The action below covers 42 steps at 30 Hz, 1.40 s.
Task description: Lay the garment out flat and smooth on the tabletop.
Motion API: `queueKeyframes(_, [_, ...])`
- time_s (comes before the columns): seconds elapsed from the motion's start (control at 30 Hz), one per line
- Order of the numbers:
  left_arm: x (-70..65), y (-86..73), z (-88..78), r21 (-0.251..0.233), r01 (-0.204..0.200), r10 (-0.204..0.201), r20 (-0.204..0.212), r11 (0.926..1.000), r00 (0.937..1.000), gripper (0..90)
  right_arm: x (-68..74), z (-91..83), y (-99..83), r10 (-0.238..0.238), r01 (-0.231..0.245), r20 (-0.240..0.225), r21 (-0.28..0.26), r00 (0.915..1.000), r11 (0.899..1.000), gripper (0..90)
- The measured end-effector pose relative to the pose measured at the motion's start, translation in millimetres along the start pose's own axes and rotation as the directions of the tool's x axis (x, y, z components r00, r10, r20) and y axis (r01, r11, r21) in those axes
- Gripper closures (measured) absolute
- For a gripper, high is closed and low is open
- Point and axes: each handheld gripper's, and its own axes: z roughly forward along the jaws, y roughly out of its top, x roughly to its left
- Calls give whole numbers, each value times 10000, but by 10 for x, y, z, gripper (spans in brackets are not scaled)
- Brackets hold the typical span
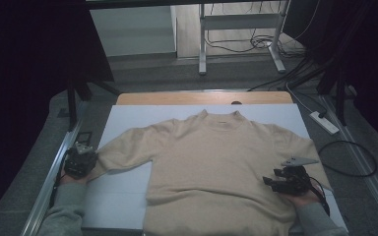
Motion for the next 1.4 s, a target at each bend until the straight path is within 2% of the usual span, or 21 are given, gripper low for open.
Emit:
queueKeyframes(0.1, [100, -26, -81, -373, 333, -351, -493, 9987, 9982, 798, -6, -8, 1, 48, -48, -8, -30, 10000, 10000, 418])
queueKeyframes(0.17, [188, -48, -137, -418, 379, -415, -884, 9984, 9952, 678, -11, -9, 2, 73, -73, 2, -64, 10000, 10000, 418])
queueKeyframes(0.27, [319, -104, -185, -491, 604, -672, -1511, 9970, 9862, 567, -13, -14, 4, 94, -94, 15, -74, 10000, 9999, 417])
queueKeyframes(0.3, [390, -135, -193, -506, 775, -851, -1729, 9957, 9812, 528, -12, -14, 4, 95, -95, 20, -89, 10000, 9999, 417])
queueKeyframes(0.37, [492, -177, -183, -440, 1078, -1142, -1863, 9932, 9758, 485, -11, -16, 7, 84, -84, 34, -80, 10000, 9999, 415])
queueKeyframes(0.43, [553, -211, -160, -291, 1179, -1214, -2132, 9926, 9694, 449, -11, -10, 7, 69, -69, 40, -60, 10000, 10000, 415])
queueKeyframes(0.5, [594, -247, -136, -95, 1422, -1409, -2162, 9898, 9661, 424, -9, -13, 8, 75, -75, 54, -58, 10000, 10000, 415])
queueKeyframes(0.6, [568, -269, -146, -133, 1651, -1642, -2080, 9862, 9643, 397, -15, -25, 9, 111, -110, 64, -126, 9999, 9999, 415])
queueKeyframes(0.63, [535, -258, -166, -304, 1628, -1656, -2080, 9862, 9640, 382, -21, -28, 10, 129, -128, 68, -140, 9999, 9998, 415])
queueKeyframes(0.7, [450, -199, -224, -629, 1557, -1642, -1663, 9858, 9723, 364, -30, -27, 10, 150, -149, 73, -169, 9999, 9997, 416])
queueKeyframes(0.83, [153, 20, -294, -1116, 897, -996, -860, 9897, 9913, 329, -26, -39, 18, 135, -133, 92, -210, 9999, 9997, 416])
queueKeyframes(0.9, [-21, 132, -298, -1334, 534, -589, -375, 9896, 9976, 321, -23, -49, 22, 146, -144, 108, -242, 9998, 9996, 417])
queueKeyframes(0.97, [-179, 223, -283, -1454, 31, -37, -39, 9894, 10000, 315, -28, -58, 21, 145, -141, 110, -290, 9998, 9995, 417])
queueKeyframes(1.03, [-305, 289, -255, -1479, -360, 397, 221, 9884, 9990, 313, -35, -67, 20, 150, -146, 123, -330, 9998, 9993, 419])
queueKeyframes(1.17, [-439, 347, -183, -1504, -305, 483, 1164, 9882, 9920, 305, -44, -82, 16, 160, -155, 125, -418, 9998, 9990, 422])
queueKeyframes(1.3, [-527, 359, -129, -1551, -295, 552, 1641, 9875, 9849, 304, -36, -100, 23, 187, -182, 81, -556, 9998, 9983, 424])
queueKeyframes(1.4, [-599, 372, -116, -1662, -356, 680, 1935, 9854, 9787, 301, 11, -108, 44, 18, -17, 21, -665, 10000, 9978, 423])
